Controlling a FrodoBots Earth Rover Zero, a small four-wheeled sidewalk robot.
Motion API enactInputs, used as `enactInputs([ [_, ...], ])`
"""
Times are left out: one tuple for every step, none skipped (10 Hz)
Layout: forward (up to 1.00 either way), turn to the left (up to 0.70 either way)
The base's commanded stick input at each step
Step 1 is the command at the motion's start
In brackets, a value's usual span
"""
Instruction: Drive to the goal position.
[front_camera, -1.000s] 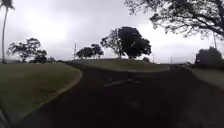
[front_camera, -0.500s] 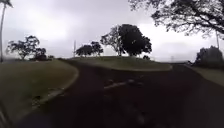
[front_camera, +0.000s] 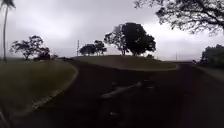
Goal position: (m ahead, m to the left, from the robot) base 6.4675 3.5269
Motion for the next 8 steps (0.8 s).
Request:
enactInputs([
  [1.0, 0.25],
  [1.0, 0.08],
  [1.0, 0.04],
  [1.0, 0.1],
  [1.0, 0.16],
  [1.0, 0.22],
  [1.0, 0.28],
  [1.0, 0.19],
])
